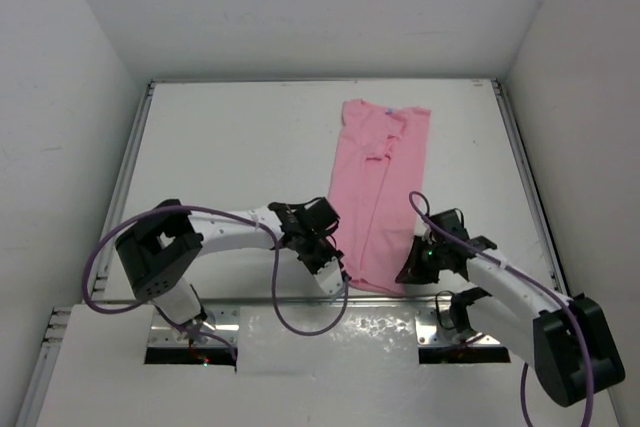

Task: Fold and stack the t-shirts
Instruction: Grab the bottom of the folded rectangular tshirt with both arms, then fold the folded rectangular tshirt in 1/3 of the way

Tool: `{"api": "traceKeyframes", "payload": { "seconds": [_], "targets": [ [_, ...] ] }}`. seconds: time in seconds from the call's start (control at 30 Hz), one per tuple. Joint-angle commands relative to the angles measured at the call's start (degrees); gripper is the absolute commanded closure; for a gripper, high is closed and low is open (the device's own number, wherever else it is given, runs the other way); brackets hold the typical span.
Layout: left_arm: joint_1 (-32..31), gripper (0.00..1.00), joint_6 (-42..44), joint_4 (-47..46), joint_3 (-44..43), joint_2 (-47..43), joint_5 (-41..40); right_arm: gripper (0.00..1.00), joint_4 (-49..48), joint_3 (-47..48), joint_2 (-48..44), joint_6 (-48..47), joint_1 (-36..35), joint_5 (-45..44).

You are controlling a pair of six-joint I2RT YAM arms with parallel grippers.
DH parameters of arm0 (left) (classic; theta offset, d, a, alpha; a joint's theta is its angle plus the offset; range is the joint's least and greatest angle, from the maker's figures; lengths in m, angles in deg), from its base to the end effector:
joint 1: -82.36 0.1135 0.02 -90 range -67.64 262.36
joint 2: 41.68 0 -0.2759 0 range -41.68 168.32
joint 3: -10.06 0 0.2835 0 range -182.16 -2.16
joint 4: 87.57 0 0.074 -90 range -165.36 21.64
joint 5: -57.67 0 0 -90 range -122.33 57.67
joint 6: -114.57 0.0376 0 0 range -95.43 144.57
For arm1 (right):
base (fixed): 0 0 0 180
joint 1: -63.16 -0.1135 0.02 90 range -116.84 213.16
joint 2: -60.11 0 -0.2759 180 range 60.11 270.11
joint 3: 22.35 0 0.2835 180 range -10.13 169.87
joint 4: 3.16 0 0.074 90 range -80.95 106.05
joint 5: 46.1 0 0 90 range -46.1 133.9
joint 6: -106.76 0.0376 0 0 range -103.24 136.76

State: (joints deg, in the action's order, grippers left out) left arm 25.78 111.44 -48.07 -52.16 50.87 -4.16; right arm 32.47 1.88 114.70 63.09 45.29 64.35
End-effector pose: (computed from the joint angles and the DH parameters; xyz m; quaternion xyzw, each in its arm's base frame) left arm 0.1581 -0.2718 0.1454 0.9201 0.2590 -0.1869 0.2265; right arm 0.1380 0.0583 0.0953 0.2008 0.9421 0.2559 0.0811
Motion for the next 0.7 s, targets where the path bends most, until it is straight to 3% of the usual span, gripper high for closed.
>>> {"api": "traceKeyframes", "payload": {
  "seconds": [0.0, 0.3, 0.67],
  "targets": [
    [1.37, 1.0, -6.53, 1.79, -5.35, -0.62, 3.38, 1.0, 10.14, 6.95, 2.0, -4.92, 0.02, -8.31],
    [14.99, 1.0, -23.73, 6.82, -19.95, 2.71, 8.14, 1.0, 16.31, 24.63, 9.57, -12.05, 11.09, -9.11],
    [20.28, 1.0, -40.37, 1.45, -42.27, 17.64, 3.92, 1.0, 9.9, 42.39, 25.9, -12.14, 17.51, -9.02]
  ]
}}
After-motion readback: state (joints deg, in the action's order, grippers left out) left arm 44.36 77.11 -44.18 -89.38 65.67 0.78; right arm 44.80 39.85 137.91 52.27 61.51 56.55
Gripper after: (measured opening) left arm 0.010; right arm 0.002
